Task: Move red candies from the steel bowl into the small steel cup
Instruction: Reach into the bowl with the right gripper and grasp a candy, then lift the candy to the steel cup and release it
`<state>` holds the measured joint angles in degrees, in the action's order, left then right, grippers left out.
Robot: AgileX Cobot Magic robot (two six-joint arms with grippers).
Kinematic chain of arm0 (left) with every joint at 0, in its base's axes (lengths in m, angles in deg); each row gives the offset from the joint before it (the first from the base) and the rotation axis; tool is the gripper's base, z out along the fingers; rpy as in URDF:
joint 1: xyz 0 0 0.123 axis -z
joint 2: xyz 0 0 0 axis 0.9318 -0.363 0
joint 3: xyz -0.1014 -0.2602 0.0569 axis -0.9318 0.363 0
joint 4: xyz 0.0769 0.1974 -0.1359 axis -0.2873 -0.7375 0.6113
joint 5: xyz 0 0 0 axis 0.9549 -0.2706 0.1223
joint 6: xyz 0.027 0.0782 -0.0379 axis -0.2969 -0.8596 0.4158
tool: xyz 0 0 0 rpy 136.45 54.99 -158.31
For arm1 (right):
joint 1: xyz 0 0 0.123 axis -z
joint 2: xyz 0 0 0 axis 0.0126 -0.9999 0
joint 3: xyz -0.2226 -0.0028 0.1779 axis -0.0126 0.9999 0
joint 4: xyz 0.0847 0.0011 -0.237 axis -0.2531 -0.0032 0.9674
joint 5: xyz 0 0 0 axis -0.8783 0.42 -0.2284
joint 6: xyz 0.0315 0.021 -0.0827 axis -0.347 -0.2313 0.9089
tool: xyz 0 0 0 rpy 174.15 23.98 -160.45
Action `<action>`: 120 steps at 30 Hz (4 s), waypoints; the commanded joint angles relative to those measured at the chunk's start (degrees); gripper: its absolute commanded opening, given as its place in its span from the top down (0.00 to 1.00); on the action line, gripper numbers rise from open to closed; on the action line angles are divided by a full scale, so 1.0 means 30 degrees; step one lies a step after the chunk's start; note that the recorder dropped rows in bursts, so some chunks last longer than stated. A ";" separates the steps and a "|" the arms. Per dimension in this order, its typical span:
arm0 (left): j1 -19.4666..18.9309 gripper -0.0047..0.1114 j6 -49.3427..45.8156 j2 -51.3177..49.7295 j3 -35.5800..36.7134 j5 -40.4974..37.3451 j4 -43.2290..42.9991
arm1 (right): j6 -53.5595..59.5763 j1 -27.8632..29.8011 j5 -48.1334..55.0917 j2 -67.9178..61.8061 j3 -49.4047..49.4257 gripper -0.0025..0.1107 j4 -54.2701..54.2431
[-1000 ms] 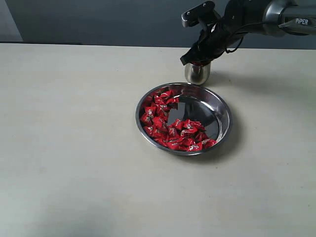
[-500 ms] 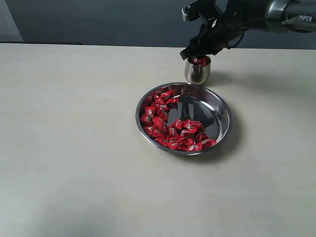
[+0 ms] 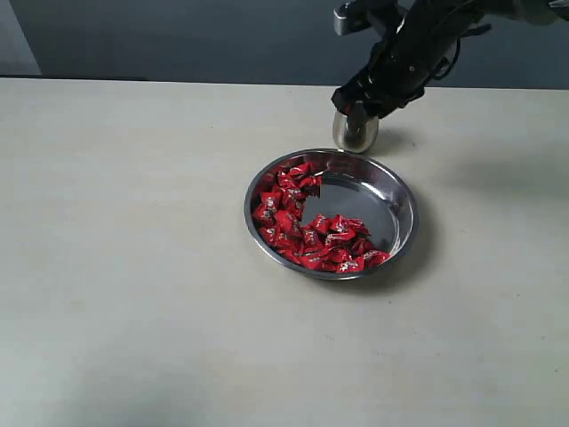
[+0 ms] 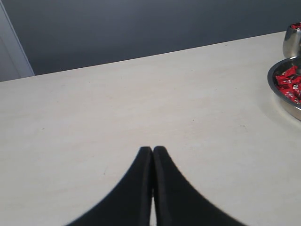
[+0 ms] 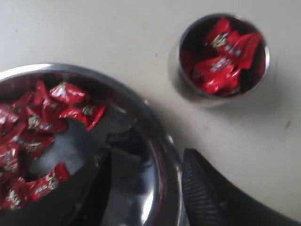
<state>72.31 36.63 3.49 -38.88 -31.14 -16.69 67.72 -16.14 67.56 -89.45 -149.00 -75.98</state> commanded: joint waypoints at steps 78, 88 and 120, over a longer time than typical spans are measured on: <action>0.0200 0.96 0.0106 0.0083 -0.0019 0.0067 0.0008 | 0.0271 -0.1288 0.4702 -0.2414 0.2071 0.86 0.0250; 0.0200 0.96 0.0106 0.0083 -0.0019 0.0067 0.0008 | 0.0271 -0.1288 0.4109 -0.2414 0.2035 0.86 0.0320; 0.0200 0.96 0.0106 0.0083 -0.0019 0.0067 0.0008 | 0.0134 -0.0804 -0.2659 0.1663 0.1638 0.98 0.1839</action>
<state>72.31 36.63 3.49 -38.88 -31.14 -16.69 68.23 -19.70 61.88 -84.82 -143.26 -71.70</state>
